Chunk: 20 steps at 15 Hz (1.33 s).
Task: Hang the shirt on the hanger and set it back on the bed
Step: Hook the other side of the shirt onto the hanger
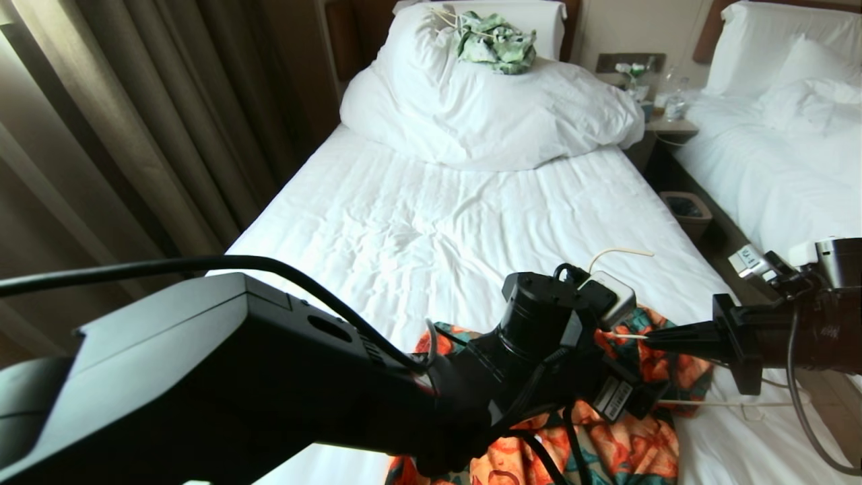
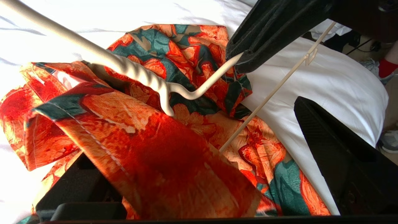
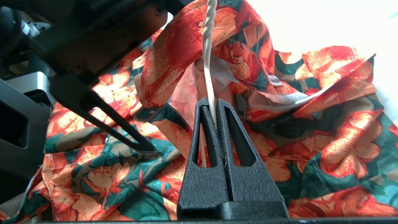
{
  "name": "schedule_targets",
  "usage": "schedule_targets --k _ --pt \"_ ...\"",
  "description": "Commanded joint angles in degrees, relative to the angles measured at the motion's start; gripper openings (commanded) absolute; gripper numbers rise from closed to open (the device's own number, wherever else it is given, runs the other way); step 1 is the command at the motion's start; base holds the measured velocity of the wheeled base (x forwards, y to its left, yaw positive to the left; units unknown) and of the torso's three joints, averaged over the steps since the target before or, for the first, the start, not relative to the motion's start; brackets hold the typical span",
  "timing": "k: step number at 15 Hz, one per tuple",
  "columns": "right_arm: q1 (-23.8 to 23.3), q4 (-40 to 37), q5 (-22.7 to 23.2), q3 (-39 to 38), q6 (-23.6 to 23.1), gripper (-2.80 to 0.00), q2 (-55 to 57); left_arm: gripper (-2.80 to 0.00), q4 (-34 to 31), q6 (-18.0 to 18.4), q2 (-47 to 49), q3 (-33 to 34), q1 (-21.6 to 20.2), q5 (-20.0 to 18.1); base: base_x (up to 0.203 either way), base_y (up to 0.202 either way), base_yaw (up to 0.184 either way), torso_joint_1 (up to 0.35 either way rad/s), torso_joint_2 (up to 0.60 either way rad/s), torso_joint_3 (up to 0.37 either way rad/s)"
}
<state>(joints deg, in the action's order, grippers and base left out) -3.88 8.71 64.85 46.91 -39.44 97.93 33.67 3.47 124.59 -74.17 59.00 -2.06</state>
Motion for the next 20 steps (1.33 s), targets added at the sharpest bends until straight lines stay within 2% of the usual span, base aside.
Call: schedule_targets --k 1,3,4,19,20 --pt "-0.08 0.08 0.72 0.02 -0.2 -2.8 0.4 0.0 1.1 0.13 1.27 -0.35 0.06 0.04 0.0 0.0 0.0 0.0 0.0 0.0" --pt "-0.08 0.29 0.72 0.02 -0.2 -2.8 0.69 0.0 1.14 0.13 1.45 -0.45 0.24 0.04 0.0 0.0 0.0 0.0 0.0 0.0" --pt "-0.15 0.75 0.8 0.02 -0.2 -2.8 0.77 -2.8 1.14 0.13 1.63 -0.91 0.32 0.04 0.0 0.0 0.0 0.0 0.0 0.0" --pt "-0.79 1.03 1.23 1.77 -0.03 -2.8 1.65 -2.8 1.98 0.21 -0.35 0.92 0.59 0.67 0.0 0.0 0.0 0.0 0.0 0.0" --pt "-1.24 1.36 1.55 1.83 -0.03 0.0 1.81 -2.8 2.02 0.22 -0.67 1.14 0.58 0.83 0.0 0.0 0.0 0.0 0.0 0.0"
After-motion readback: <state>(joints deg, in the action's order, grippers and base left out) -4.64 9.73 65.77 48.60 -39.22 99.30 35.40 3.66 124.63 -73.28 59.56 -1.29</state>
